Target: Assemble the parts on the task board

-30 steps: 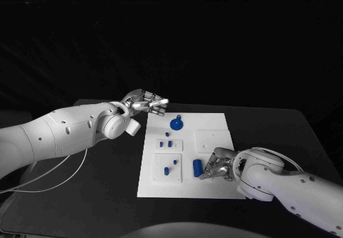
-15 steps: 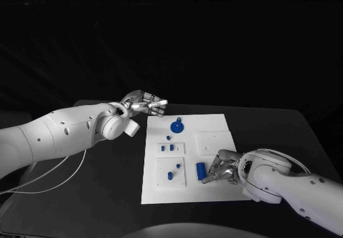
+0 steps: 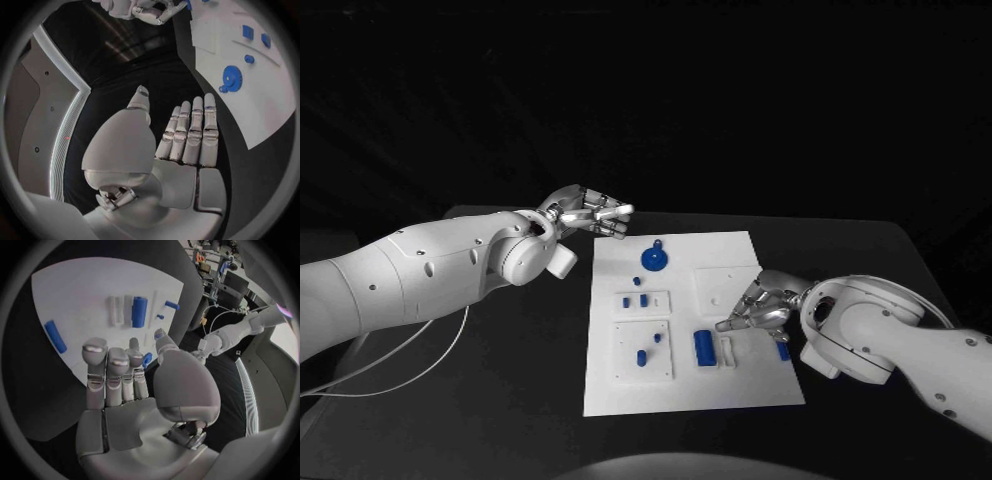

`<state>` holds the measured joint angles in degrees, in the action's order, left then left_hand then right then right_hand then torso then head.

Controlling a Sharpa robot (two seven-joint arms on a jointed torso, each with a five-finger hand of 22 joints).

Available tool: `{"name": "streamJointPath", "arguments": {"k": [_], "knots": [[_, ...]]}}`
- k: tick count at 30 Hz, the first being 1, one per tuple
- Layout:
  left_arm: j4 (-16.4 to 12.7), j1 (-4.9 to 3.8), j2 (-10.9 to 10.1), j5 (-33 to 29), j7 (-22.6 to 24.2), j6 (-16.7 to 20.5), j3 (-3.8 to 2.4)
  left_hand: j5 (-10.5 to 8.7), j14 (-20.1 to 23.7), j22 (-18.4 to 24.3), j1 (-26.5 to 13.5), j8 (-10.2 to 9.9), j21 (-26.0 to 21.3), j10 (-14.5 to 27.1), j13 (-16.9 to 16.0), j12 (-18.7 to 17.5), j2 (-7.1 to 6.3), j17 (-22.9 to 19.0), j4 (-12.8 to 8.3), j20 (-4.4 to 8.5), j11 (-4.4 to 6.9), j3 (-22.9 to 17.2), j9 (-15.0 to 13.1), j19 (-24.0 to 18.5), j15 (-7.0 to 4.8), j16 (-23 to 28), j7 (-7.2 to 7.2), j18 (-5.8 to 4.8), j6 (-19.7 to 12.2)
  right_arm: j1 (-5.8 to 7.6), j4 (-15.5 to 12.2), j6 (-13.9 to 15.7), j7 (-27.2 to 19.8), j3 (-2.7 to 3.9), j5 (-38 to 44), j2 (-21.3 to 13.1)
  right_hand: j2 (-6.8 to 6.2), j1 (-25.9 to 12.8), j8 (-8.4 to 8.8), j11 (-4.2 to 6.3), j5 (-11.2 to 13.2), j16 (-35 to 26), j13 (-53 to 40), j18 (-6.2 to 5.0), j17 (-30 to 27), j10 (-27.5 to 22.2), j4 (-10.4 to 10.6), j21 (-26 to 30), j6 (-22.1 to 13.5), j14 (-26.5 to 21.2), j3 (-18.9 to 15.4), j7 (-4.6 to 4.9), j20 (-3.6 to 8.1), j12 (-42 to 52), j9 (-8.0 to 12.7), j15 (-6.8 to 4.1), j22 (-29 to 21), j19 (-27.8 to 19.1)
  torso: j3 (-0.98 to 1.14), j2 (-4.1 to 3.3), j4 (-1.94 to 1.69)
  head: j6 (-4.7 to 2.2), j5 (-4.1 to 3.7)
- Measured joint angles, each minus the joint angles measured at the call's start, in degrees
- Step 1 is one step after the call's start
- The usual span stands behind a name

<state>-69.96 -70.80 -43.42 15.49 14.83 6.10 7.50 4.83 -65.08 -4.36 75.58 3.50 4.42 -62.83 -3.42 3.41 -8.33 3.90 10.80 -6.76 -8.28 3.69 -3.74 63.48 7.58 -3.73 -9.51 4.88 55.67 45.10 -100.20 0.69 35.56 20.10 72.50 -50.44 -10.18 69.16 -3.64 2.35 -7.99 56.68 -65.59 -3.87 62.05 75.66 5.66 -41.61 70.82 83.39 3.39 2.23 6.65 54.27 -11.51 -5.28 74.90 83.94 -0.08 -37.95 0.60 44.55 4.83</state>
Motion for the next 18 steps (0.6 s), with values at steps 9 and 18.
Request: {"name": "streamJointPath", "arguments": {"k": [9,18], "knots": [[0.08,0.00,0.19,0.05,0.00,0.00,0.06,0.00,0.00,0.00,0.00,0.00,0.00,0.00,0.00,0.00,0.00,0.00,-0.17,0.00,0.00,-0.17,0.00,0.00,0.00,0.00,0.00,0.00,0.00,0.05,2.33,0.99,-1.82,2.78,-2.46,-2.67,1.49,1.07,0.00,0.00,0.23,0.11,-0.30,-0.02,0.26,0.00,-4.33,-0.71,0.24,0.16,7.75,-0.24,0.00,0.55,-0.42,-0.16,0.00,0.00,-0.11,0.01,-0.06,-0.18,-0.93],[-0.99,0.00,-0.45,0.07,0.45,0.13,0.08,0.00,-0.95,0.00,-1.40,0.00,0.00,-1.87,0.00,0.00,2.01,0.00,-3.73,0.21,0.82,0.21,0.01,0.22,-0.52,0.00,0.72,0.00,1.13,0.03,6.30,-4.03,0.64,3.17,-0.54,-6.18,0.83,-0.56,0.00,0.22,2.89,0.29,-0.67,-0.02,0.48,0.22,-4.73,-1.05,0.69,0.16,8.84,-0.68,0.00,0.97,-6.36,-0.16,0.00,0.00,-0.11,0.01,-0.08,-0.37,-2.31]]}}
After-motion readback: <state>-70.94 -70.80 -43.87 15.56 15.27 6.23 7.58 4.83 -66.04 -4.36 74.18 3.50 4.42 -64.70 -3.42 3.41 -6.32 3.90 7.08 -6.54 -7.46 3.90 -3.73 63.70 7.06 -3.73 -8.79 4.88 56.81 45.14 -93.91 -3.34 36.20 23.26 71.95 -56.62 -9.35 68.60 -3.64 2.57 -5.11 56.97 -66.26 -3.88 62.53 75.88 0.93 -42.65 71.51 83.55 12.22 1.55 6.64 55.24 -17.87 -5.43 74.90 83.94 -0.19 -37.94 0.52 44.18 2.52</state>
